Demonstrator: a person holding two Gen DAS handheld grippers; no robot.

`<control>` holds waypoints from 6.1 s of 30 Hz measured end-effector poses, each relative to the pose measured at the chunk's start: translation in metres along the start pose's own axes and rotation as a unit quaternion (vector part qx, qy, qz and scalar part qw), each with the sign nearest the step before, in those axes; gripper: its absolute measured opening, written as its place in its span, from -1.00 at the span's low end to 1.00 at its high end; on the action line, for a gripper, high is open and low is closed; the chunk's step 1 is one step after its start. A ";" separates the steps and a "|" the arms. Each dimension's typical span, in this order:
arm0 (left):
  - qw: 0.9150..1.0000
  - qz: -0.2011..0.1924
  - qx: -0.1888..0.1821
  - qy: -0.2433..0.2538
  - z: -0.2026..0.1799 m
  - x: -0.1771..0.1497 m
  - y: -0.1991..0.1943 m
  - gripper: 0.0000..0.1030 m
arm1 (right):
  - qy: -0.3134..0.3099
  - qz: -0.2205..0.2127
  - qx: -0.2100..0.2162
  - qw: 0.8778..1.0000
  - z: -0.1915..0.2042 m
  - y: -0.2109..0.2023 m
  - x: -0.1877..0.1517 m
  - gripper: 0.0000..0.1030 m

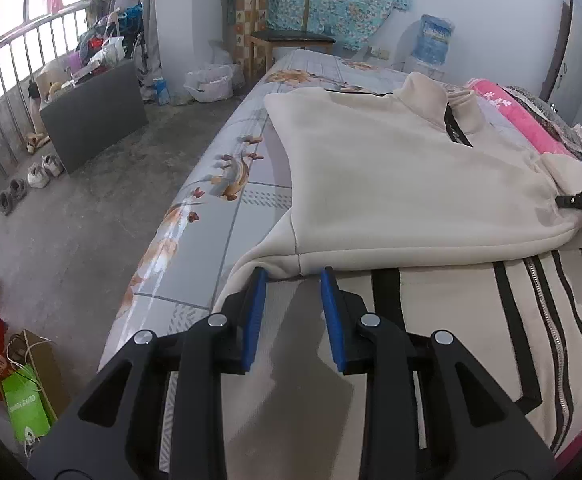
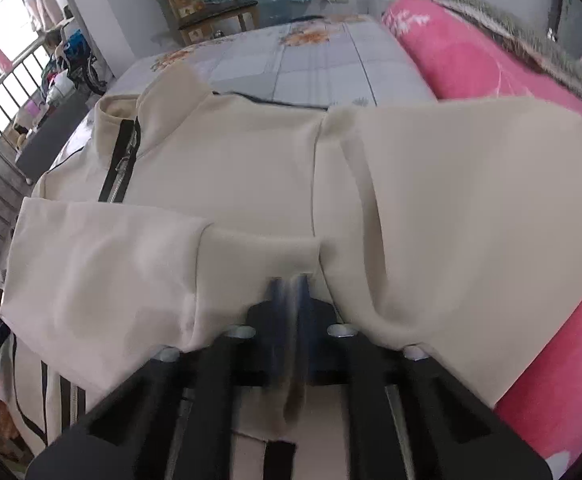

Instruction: Fold large clothes

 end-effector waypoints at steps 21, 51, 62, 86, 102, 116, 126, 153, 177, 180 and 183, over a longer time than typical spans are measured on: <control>1.000 -0.005 -0.011 -0.001 -0.001 0.001 -0.001 -0.45 | -0.039 -0.075 -0.024 0.996 0.012 -0.042 0.013 -0.57; 0.994 0.023 -0.028 0.108 -0.080 0.059 -0.033 0.63 | -0.100 -0.069 -0.049 0.991 0.090 -0.020 -0.032 0.29; 0.992 0.098 0.011 0.080 -0.097 0.045 0.058 0.76 | -0.089 -0.067 -0.043 0.993 0.079 -0.002 -0.040 0.54; 0.994 0.090 0.022 0.056 -0.089 0.040 0.055 0.87 | -0.100 -0.071 -0.049 0.991 0.089 -0.005 -0.047 0.75; 0.992 0.101 0.026 0.076 -0.091 0.047 0.051 0.87 | -0.083 -0.064 -0.048 0.993 0.083 -0.001 -0.045 0.88; 0.994 0.055 0.009 0.092 -0.130 0.076 0.037 0.87 | -0.078 -0.059 -0.046 0.994 0.082 -0.001 -0.045 0.88; 0.994 0.070 0.001 0.086 -0.145 0.067 0.064 0.87 | -0.077 -0.059 -0.045 0.994 0.082 0.000 -0.045 0.88; 0.995 0.055 -0.008 0.082 -0.140 0.050 0.075 0.87 | -0.078 -0.029 -0.016 0.996 0.079 -0.013 -0.040 0.88; 0.995 0.052 -0.008 0.080 -0.139 0.051 0.074 0.87 | 0.314 -0.102 -0.030 0.943 -0.291 -0.100 -0.019 0.58; 0.995 0.051 -0.008 0.080 -0.139 0.051 0.074 0.87 | 0.367 -0.115 -0.015 0.923 -0.327 -0.083 -0.016 0.46; 0.996 0.051 -0.007 0.078 -0.140 0.052 0.074 0.87 | 0.396 -0.120 -0.016 0.910 -0.352 -0.069 -0.015 0.33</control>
Point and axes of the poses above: each gripper's, at about its wrist camera, not at the fingertips, and y roughly the way its jaws point, z to its left, x to its top, the point moved 5 cm from there along y, roughly the way its jaws point, and after that the axes turned 7 degrees about -y, right-handed, at the moved point
